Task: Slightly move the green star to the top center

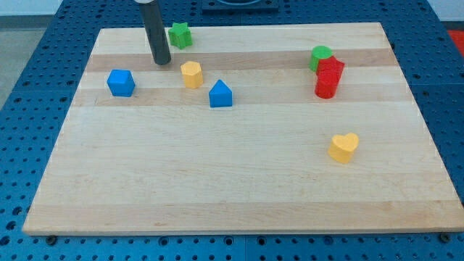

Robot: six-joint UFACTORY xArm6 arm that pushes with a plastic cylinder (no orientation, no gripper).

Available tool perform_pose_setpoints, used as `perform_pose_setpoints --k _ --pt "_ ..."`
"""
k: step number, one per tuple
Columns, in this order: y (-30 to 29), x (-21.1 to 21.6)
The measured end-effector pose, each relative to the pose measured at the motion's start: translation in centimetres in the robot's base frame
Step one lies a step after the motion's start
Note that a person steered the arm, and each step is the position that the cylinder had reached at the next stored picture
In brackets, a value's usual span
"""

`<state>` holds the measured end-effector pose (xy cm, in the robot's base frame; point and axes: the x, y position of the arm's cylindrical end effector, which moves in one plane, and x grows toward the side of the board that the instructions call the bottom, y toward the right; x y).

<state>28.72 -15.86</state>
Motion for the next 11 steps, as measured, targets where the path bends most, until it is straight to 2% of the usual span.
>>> perform_pose_setpoints --k 4,6,11 --pt "-2.4 -5.0" --pt "-2.4 -6.2" --pt "3.9 -7.2"
